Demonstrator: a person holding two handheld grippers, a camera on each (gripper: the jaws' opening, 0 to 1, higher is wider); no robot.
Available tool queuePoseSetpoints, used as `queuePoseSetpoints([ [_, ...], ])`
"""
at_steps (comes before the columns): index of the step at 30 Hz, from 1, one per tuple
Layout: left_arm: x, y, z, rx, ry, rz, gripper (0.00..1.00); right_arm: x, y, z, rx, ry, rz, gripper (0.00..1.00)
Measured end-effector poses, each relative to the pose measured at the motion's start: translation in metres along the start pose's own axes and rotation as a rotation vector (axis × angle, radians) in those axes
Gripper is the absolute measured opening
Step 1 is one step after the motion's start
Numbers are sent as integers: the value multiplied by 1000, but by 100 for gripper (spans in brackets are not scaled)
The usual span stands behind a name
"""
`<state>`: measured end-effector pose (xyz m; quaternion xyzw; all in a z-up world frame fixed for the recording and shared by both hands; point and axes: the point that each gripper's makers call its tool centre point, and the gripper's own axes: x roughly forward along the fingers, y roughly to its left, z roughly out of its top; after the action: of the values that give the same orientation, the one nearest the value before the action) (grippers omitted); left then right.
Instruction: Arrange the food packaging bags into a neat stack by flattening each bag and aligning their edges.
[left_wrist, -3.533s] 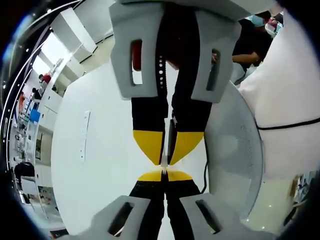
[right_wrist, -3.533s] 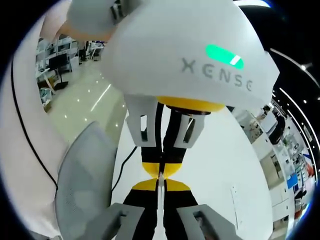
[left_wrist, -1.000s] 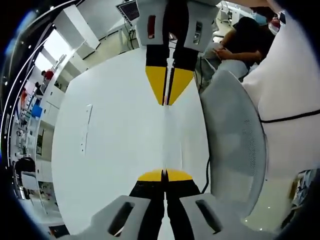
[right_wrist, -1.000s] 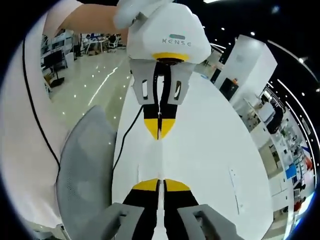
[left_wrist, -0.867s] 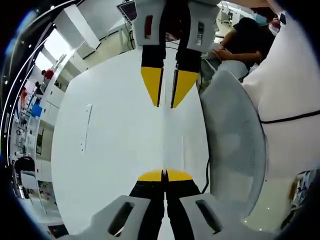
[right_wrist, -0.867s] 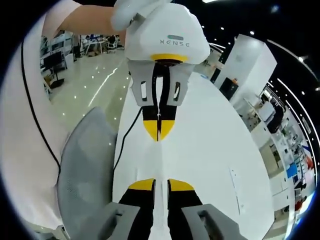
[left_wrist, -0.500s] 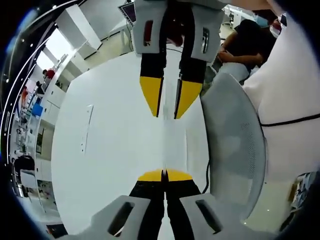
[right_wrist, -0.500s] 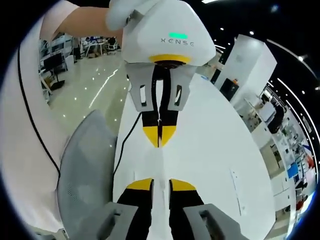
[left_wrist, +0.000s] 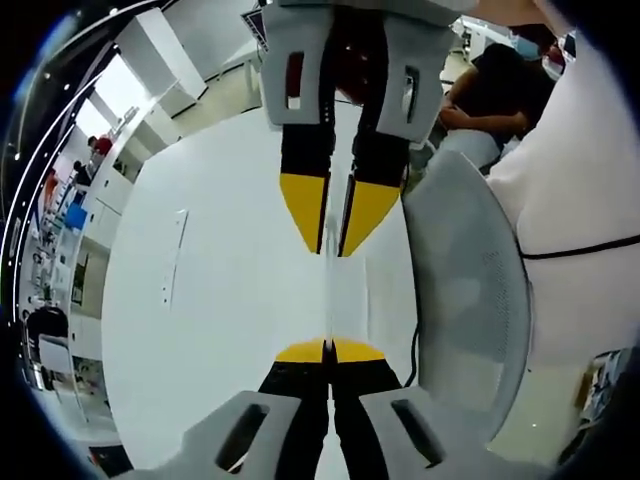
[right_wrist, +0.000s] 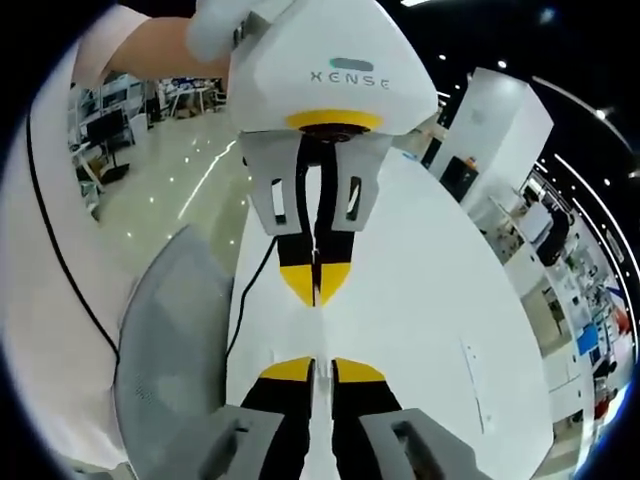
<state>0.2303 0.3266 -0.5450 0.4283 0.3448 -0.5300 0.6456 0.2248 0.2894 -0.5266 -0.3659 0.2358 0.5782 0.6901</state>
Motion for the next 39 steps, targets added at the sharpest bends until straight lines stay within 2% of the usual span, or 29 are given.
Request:
queuePoseSetpoints([
  [13,1,2,-4,-2,-2,4,0,1,2,-1,-6,18,10,0],
  [39,2,-1,1,0,-12,5,0,-4,-1,-18,-33,65,4,0],
])
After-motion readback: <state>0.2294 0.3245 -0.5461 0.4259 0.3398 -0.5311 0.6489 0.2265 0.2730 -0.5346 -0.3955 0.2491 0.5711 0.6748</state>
